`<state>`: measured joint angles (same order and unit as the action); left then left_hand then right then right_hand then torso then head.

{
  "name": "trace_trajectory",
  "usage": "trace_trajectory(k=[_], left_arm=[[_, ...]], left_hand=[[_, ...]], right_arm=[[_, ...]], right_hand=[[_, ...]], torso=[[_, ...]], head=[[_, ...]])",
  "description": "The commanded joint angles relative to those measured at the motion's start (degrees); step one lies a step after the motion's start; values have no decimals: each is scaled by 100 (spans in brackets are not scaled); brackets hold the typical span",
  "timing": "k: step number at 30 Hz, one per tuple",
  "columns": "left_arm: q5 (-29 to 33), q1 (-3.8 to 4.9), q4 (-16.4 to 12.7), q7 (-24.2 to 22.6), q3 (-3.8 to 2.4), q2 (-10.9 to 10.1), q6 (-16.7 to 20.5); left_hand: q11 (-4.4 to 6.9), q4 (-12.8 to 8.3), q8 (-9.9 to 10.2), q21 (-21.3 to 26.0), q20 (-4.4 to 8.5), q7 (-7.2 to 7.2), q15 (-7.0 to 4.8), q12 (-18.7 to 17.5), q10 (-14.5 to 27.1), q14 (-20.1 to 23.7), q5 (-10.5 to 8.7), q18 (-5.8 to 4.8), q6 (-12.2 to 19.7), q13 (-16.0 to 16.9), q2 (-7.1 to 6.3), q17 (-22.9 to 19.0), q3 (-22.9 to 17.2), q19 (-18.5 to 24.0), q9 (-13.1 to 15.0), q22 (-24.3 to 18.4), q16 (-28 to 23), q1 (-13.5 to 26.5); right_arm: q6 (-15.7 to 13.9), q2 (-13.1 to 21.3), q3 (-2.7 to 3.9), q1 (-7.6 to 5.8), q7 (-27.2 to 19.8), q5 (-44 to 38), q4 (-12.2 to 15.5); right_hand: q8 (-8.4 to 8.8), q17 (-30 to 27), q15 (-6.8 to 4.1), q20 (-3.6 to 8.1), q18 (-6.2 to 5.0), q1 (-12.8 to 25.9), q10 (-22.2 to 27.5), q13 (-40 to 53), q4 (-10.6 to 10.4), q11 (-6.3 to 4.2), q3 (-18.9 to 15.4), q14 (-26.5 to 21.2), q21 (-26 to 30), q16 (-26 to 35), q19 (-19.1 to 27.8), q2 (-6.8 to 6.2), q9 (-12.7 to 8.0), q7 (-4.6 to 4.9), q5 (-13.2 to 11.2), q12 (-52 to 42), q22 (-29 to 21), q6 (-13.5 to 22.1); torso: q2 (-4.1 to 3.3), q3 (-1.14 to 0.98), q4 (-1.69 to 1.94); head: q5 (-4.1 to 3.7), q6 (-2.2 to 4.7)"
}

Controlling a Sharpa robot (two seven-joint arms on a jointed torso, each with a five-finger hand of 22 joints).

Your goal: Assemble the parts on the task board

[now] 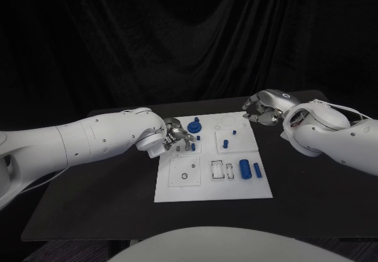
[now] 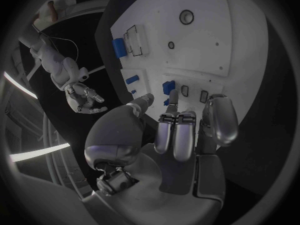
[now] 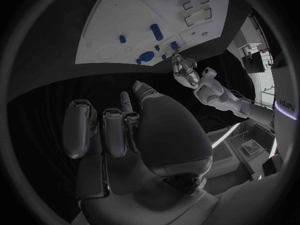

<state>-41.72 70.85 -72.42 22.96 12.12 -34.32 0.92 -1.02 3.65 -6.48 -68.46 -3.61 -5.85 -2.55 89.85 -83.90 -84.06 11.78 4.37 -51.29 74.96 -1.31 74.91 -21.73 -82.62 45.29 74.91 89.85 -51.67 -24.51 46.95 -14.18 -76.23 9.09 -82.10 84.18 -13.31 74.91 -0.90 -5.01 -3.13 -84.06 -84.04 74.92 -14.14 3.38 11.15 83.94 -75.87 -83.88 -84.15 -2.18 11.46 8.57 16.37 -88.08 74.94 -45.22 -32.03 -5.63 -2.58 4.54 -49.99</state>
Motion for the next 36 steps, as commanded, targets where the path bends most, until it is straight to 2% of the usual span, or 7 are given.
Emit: trace_trajectory(k=[1, 17, 19, 22, 24, 27, 36], left_arm=[[36, -4, -33, -122, -5, 11, 173], [-307, -5, -11, 599, -5, 124, 29], [-452, -5, -17, 647, -5, 125, 103], [-700, -5, -27, 701, -5, 121, 181], [-801, -5, -33, 729, -5, 118, 187], [-885, -6, -37, 750, -5, 120, 167], [-963, -6, -32, 602, -5, 170, 128]], left_hand=[[-16, 50, 17, -18, -28, 4, 23, 15, -610, -594, -44, 28, -35, 1504, 7, 1509, 89, -24, 10, 873, 15, 50], [91, 432, -215, -80, 61, 123, -75, 15, -610, -594, -360, 15, -250, 1504, 134, 1509, 800, -101, 361, 901, 15, -73], [144, 461, -421, -93, 104, 178, -124, 15, -610, -594, -377, 9, -276, 1504, 170, 1509, 995, -128, 737, 905, 15, -164], [241, 506, -990, -89, 189, 267, -202, 15, -610, -594, -394, 4, -87, 1504, 255, 1509, 1376, -170, 1867, 910, 15, -314], [262, 519, -1223, -90, 211, 310, -231, 15, -610, -594, -396, 0, -23, 1504, 297, 1509, 1490, -187, 2274, 914, 15, -369], [286, 509, -1389, -92, 231, 338, -250, 15, -610, -594, -394, -3, 23, 1504, 312, 1509, 1583, -200, 2584, 918, 15, -429], [297, 462, -1475, -87, 243, 350, -261, 15, -610, -594, -366, -4, 83, 1504, 307, 1509, 1647, -206, 2790, 921, 15, -511]], right_arm=[[50, -6, 4, 18, 117, -18, 8], [121, -20, 5, 22, 163, -18, 3], [127, -21, 5, 22, 165, -18, 2], [139, -20, 5, 22, 170, -18, 0], [142, -18, 5, 22, 172, -18, -1], [147, -17, 5, 23, 174, -18, -3], [164, -27, 5, 23, 182, -18, -6]], right_hand=[[-1, 286, 29, -39, -18, -25, -225, 1125, -6, 35, 21, 303, 24, 25, -13, -9, -7, 1, -26, 14, 1067, -43], [4, 285, 27, -40, -20, -54, -228, 1127, 25, 30, 49, 304, 30, 25, -12, -13, -28, -4, 73, 13, 1065, -58], [4, 281, 27, -40, -20, -58, -223, 1121, 30, 30, 53, 303, 28, 27, -13, -16, -32, -3, 91, 16, 1066, -60], [4, 280, 27, -40, -19, -59, -221, 1120, 30, 30, 53, 303, 27, 27, -13, -16, -33, -4, 94, 16, 1066, -61], [4, 280, 27, -40, -19, -59, -221, 1120, 30, 30, 53, 303, 27, 27, -13, -16, -33, -4, 94, 16, 1066, -61], [5, 279, 27, -40, -20, -61, -222, 1121, 35, 30, 56, 303, 32, 28, -11, -19, -35, -3, 109, 16, 1064, -62], [5, 279, 27, -40, -20, -61, -222, 1121, 35, 30, 56, 303, 32, 28, -11, -19, -35, -3, 109, 16, 1064, -62]], torso=[[-9, -8, -3], [-18, -2, -4], [-17, 0, 0], [-14, -3, 0], [-11, -5, 0], [-10, -4, -1], [-14, -7, -2]], head=[[10, -1], [13, -1], [9, -1], [8, -1], [10, -1], [12, -1], [19, -1]])
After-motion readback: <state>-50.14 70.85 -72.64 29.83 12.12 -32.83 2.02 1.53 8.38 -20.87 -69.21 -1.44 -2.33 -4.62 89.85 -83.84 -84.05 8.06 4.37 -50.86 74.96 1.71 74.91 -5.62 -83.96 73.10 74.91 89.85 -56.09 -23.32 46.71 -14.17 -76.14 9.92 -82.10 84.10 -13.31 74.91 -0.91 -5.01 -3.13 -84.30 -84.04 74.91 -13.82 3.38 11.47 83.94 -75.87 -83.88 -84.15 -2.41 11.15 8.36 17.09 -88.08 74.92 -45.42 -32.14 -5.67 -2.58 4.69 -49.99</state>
